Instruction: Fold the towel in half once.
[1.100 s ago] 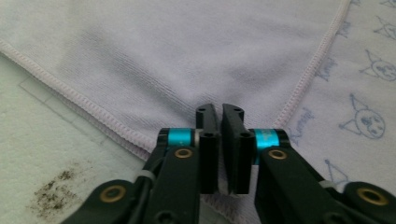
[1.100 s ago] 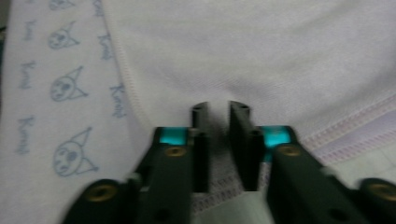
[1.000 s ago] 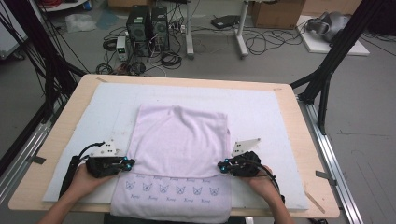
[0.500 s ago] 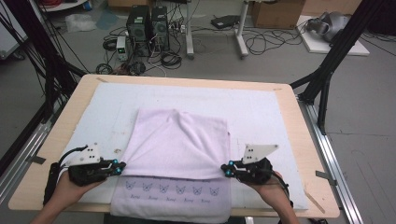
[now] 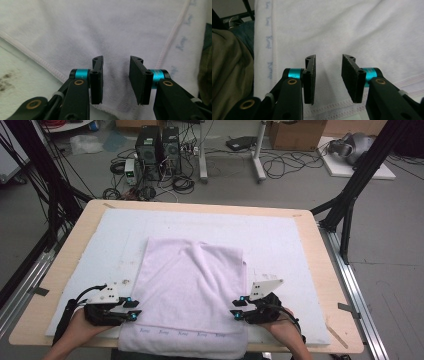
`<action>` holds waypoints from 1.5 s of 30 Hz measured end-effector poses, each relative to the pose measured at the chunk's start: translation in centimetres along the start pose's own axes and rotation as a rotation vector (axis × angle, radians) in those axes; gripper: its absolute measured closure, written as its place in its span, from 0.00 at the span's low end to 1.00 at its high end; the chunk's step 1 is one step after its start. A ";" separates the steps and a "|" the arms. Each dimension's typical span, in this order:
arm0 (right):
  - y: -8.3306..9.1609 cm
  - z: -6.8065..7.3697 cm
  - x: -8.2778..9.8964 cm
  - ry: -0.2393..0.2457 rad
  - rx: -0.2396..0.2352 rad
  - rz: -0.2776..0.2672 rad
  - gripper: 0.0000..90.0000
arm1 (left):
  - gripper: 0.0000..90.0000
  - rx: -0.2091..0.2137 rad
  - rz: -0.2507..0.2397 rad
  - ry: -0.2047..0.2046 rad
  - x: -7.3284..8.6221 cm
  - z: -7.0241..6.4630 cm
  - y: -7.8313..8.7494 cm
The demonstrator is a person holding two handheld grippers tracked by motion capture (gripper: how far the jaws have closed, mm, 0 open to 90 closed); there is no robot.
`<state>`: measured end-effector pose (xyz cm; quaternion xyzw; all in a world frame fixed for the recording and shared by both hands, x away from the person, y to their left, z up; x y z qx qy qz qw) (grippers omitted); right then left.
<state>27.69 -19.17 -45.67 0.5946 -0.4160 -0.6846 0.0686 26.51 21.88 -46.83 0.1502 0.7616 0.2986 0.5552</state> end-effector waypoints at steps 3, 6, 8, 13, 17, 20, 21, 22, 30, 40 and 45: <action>-0.9 0.3 0.6 0.031 -0.004 0.054 0.75 | 0.80 -0.003 -0.023 -0.009 0.1 0.0 -0.1; -1.1 0.4 0.8 0.024 -0.013 0.050 0.92 | 0.95 0.000 -0.018 -0.016 0.0 -0.1 -0.2; -1.0 0.2 0.8 0.022 -0.014 0.046 0.97 | 0.97 -0.006 -0.016 -0.020 -0.2 -0.2 -0.1; 0.5 0.0 0.1 0.021 0.002 0.001 0.98 | 0.97 -0.017 -0.058 -0.035 -1.2 -1.1 1.0; 2.7 -0.1 -0.8 0.018 0.016 -0.064 0.98 | 0.97 -0.015 -0.091 -0.060 -2.2 -2.4 2.2; 4.2 0.5 -1.0 0.025 0.023 -0.086 0.98 | 0.97 -0.010 -0.097 -0.073 -2.3 -3.6 2.7; 4.7 0.8 -0.9 0.027 0.018 -0.094 0.98 | 0.97 -0.006 -0.090 -0.075 -2.1 -4.0 2.8; 5.0 1.2 -0.7 0.028 0.004 -0.096 0.98 | 0.97 -0.005 -0.091 -0.073 -1.9 -4.5 2.8; 5.0 2.1 0.9 -0.012 -0.027 -0.078 0.82 | 0.76 -0.015 -0.069 -0.054 -0.7 -4.8 2.5; 0.8 -5.1 -2.6 -0.063 0.158 -0.030 0.73 | 0.70 -0.086 -0.103 -0.018 -3.0 0.9 0.5; -0.6 -9.0 -4.7 -0.095 0.236 -0.027 0.67 | 0.70 -0.122 -0.115 0.002 -4.8 3.9 -0.2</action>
Point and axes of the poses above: each handheld gripper's, and its own axes: y roughly backward along the jaws, x roughly out of its underside, z roughly to its left, the point moved 4 cm from there along -y, roughly forward along the jaws, and after that the axes turned 13 degrees about x, right-handed, at the moved point
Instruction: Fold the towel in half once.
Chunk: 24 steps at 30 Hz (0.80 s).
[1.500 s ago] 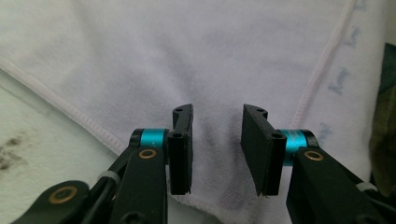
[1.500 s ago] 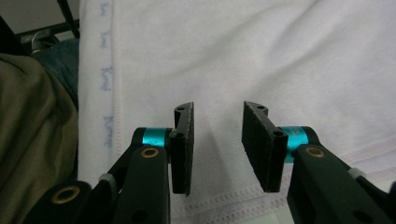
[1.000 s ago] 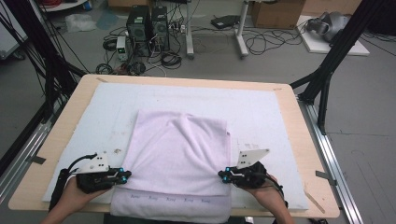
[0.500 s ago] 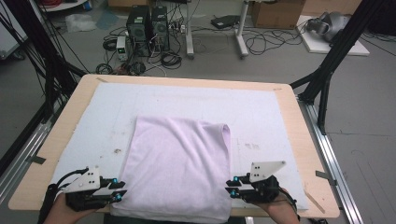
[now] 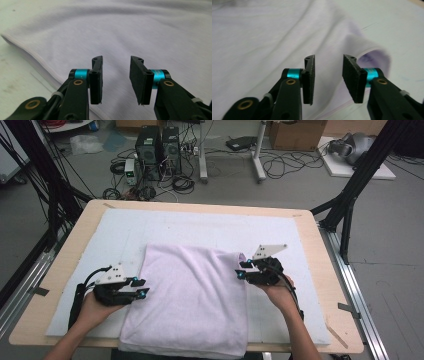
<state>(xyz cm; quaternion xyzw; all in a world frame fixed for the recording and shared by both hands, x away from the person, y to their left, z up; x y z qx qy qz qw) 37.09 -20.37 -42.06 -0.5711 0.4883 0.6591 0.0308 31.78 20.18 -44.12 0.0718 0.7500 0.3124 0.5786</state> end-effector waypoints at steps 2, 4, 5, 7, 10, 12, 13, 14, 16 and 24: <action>-0.8 -1.1 -0.8 -0.002 0.008 -0.009 0.66 | 0.70 -0.011 -0.005 0.012 -0.7 1.3 -0.5; -1.5 -2.0 -1.5 -0.012 0.021 -0.009 0.63 | 0.70 -0.018 -0.019 0.037 -1.3 2.6 -1.1; -1.9 -2.5 -1.8 -0.017 0.029 -0.008 0.62 | 0.70 -0.022 -0.022 0.047 -1.5 3.2 -1.4; -2.9 -3.4 -2.3 -0.030 0.044 0.004 0.59 | 0.70 -0.054 -0.025 0.053 -1.7 4.2 -2.0; -4.4 -4.1 -2.8 -0.041 0.039 0.008 0.59 | 0.70 -0.081 -0.034 0.061 -1.8 5.3 -2.7; -5.3 -4.2 -2.7 -0.046 0.015 0.030 0.72 | 0.71 -0.083 -0.028 0.083 -1.6 5.8 -3.0; -5.5 -4.2 -2.4 -0.050 -0.014 0.049 0.85 | 0.71 -0.083 -0.022 0.087 -1.4 6.0 -3.0; -5.7 -4.4 -2.0 -0.042 -0.017 0.081 0.89 | 0.72 -0.083 -0.023 0.097 -1.4 6.2 -2.9; -5.5 -4.9 -1.0 -0.050 -0.016 0.123 0.92 | 0.73 -0.090 -0.037 0.112 -1.3 6.6 -2.5; -2.9 -7.4 0.9 -0.140 0.040 0.076 0.77 | 0.73 -0.136 -0.062 0.124 -2.5 8.5 -2.1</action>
Point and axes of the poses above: each handheld gripper's, and its own axes: y roughly backward along the jaws, x roughly out of its underside, z roughly to its left, the point moved 4 cm from there along -y, roughly forward along the jaws, and after that the axes turned 13 degrees about x, right-handed, at the moved point
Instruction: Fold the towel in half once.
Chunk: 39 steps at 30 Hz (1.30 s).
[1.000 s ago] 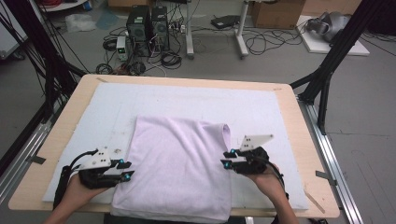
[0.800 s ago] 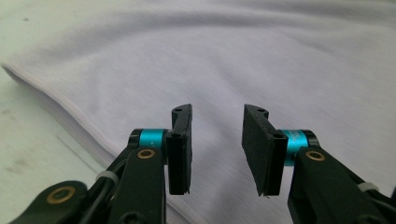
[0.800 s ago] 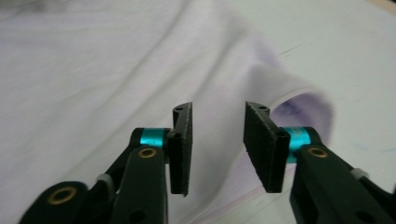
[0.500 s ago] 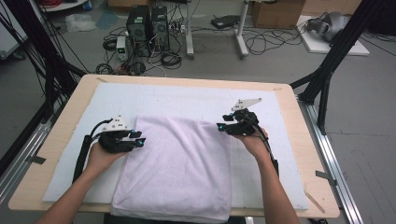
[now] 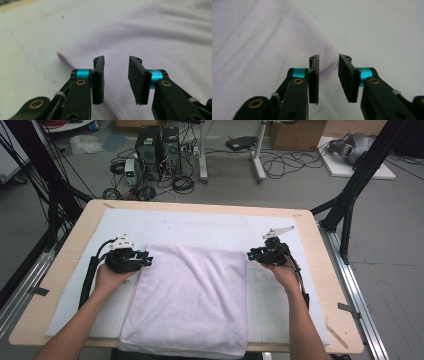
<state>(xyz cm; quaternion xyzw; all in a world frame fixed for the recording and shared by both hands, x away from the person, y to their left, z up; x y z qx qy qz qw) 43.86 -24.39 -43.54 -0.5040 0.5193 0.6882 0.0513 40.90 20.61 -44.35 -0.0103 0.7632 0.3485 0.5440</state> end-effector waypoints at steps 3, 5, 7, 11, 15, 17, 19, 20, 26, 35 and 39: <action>-0.5 0.5 -0.9 0.028 -0.001 -0.020 0.70 | 0.73 -0.025 0.001 0.012 -0.7 1.3 -0.4; -1.6 0.8 -1.1 0.045 -0.002 0.004 0.65 | 0.73 -0.039 0.001 0.029 -1.0 2.3 -0.6; -2.4 0.8 -1.1 0.033 -0.005 0.011 0.63 | 0.72 -0.047 0.011 0.040 -1.4 3.3 -1.0; -3.7 0.5 -0.6 0.015 -0.016 0.035 0.58 | 0.71 -0.042 0.033 0.058 -1.9 4.6 -1.9; -4.1 0.1 -0.1 0.002 -0.025 0.042 0.55 | 0.56 -0.082 0.041 0.099 -1.6 5.6 -2.9; -4.2 -0.1 0.2 -0.004 -0.029 0.048 0.55 | 0.46 -0.103 0.065 0.150 -0.8 6.2 -3.4; -4.4 -0.3 0.5 -0.007 -0.040 0.066 0.57 | 0.47 -0.099 0.095 0.161 -0.3 6.4 -3.8; -4.6 -0.2 0.6 -0.003 -0.046 0.073 0.59 | 0.49 -0.103 0.090 0.148 -0.3 6.4 -3.8; -4.9 0.3 -0.1 0.023 -0.060 0.084 0.94 | 0.94 -0.064 0.053 0.123 -0.9 5.9 -3.9; -1.8 -2.3 -6.5 0.038 0.067 -0.017 0.95 | 0.96 -0.145 -0.046 0.067 -7.0 6.9 -0.5; -0.8 -3.8 -9.8 0.043 0.122 -0.049 0.90 | 0.91 -0.194 -0.071 0.007 -10.6 7.5 0.5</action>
Point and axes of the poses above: each handheld gripper's, and its own axes: y roughly backward along the jaws, x roughly out of its underside, z roughly to its left, the point moved 4 cm from there along -y, roughly forward along the jaws, and after that the axes turned 13 degrees about x, right-handed, at the moved point
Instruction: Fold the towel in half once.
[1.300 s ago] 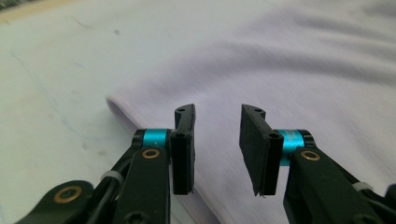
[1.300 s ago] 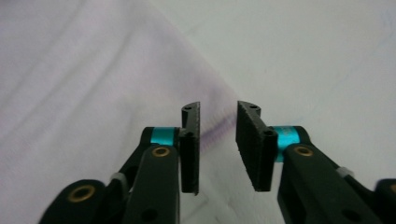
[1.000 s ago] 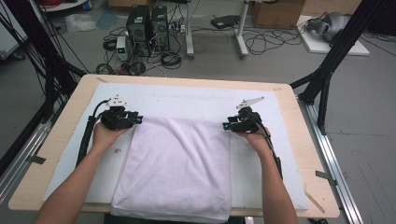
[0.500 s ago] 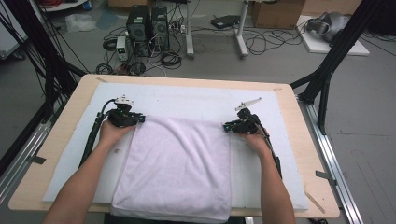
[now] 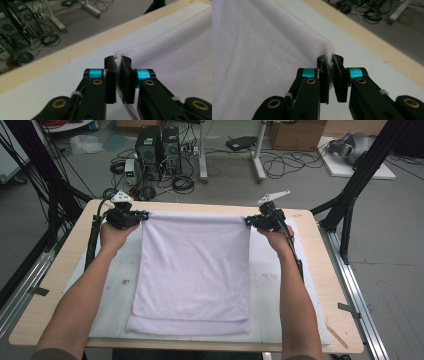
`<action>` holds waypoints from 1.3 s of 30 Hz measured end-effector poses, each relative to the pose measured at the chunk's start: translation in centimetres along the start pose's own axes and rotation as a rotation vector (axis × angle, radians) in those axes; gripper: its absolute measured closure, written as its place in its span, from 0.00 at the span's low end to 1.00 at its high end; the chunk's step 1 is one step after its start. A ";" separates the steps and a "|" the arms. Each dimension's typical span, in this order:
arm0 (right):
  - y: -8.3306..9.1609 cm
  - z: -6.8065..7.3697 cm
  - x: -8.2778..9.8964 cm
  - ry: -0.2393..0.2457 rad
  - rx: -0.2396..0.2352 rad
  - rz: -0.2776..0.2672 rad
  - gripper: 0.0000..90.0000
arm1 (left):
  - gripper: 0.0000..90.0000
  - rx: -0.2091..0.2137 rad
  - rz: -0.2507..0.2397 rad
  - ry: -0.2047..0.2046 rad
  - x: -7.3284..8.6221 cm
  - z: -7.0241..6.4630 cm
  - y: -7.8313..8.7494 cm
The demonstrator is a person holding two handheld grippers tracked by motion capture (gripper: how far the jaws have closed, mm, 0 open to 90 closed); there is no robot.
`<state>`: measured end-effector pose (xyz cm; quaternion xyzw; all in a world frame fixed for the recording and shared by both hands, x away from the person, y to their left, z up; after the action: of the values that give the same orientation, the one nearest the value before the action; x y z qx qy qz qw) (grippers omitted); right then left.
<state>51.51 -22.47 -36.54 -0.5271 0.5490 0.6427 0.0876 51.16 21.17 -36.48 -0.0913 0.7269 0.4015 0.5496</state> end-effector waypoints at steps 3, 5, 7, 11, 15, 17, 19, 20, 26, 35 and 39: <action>-0.7 -0.8 -0.4 -0.050 0.017 0.019 0.69 | 0.75 0.000 0.005 0.017 -0.6 0.2 -0.2; -1.2 -0.5 0.4 -0.054 -0.009 0.043 0.65 | 0.70 0.019 0.044 0.036 0.1 0.3 -0.3; -1.5 0.0 1.3 -0.037 -0.029 0.076 0.61 | 0.68 0.024 0.045 0.040 1.3 0.3 -0.2; -0.9 1.2 3.2 -0.039 -0.061 0.060 0.57 | 0.63 0.075 0.053 0.058 3.6 -0.4 0.4; 0.3 2.8 3.9 -0.023 -0.103 0.090 0.52 | 0.62 0.089 0.075 0.038 5.6 -1.5 1.3; 1.5 3.7 4.0 -0.004 -0.109 0.037 0.53 | 0.60 0.103 0.068 0.020 6.1 -2.4 1.9; 2.4 4.6 4.3 -0.008 -0.126 0.013 0.52 | 0.59 0.116 0.065 0.006 6.6 -3.2 2.6; 2.9 5.0 4.5 0.005 -0.133 0.002 0.52 | 0.58 0.119 0.063 -0.006 6.8 -3.6 2.9; 5.2 7.9 6.7 0.057 -0.155 -0.021 0.52 | 0.56 0.161 0.056 -0.036 8.6 -5.9 4.8; 6.8 10.7 10.3 0.079 -0.207 0.014 0.52 | 0.51 0.223 0.094 -0.081 11.7 -9.5 6.3; 7.6 11.6 10.9 0.078 -0.226 -0.025 0.53 | 0.50 0.250 0.088 -0.090 12.7 -10.9 7.0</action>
<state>34.80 -21.17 -42.12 -0.5648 0.4695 0.6785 0.0143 34.47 22.26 -43.37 0.0279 0.7492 0.3351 0.5706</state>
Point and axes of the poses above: each handheld gripper's, and its own axes: y roughly backward along the jaws, x roughly out of its underside, z roughly to its left, the point moved 4 cm from there along -y, roughly forward along the jaws, and after that the axes turned 13 degrees about x, right-handed, at the moved point
